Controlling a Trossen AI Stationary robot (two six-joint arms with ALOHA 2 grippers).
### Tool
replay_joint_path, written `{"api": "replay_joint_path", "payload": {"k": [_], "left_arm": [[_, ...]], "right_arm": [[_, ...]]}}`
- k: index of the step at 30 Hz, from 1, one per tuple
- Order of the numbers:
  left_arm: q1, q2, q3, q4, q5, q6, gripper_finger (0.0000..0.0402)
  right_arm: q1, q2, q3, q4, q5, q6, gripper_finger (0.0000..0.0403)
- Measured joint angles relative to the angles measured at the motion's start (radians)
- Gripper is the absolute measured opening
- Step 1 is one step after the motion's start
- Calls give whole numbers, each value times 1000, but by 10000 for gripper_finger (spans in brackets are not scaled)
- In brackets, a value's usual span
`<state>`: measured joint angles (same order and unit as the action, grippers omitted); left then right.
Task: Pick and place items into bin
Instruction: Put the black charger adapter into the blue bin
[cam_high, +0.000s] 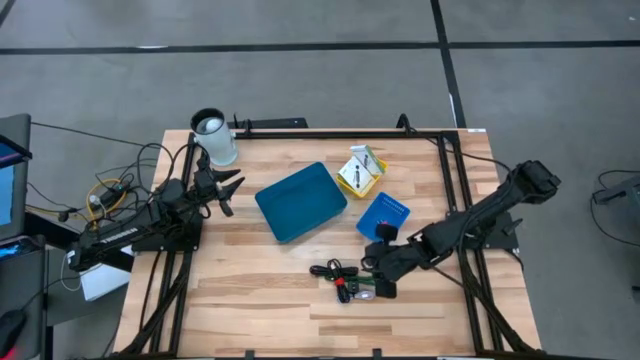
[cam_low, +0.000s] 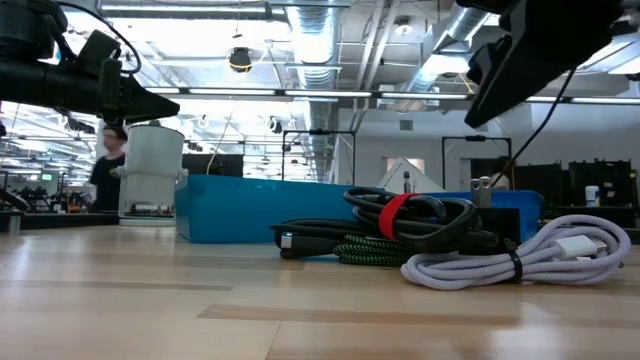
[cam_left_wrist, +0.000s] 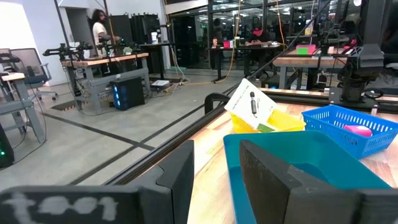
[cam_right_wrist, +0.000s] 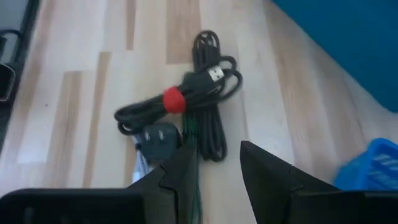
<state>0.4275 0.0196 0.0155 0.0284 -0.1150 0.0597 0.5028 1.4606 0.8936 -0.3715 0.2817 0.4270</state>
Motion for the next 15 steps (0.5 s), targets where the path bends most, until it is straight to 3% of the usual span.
{"api": "replay_joint_path", "payload": {"k": [4,10,15], "left_arm": [[0,0,0,0,0,0,119],[0,0,0,0,0,0,119],[0,0,0,0,0,0,119]], "right_arm": [[-14,0,38,-106,-1,-1,118],[-27,0,66,-125,-53,-6,118],[-31,61,105,-194,-74,23,118]]}}
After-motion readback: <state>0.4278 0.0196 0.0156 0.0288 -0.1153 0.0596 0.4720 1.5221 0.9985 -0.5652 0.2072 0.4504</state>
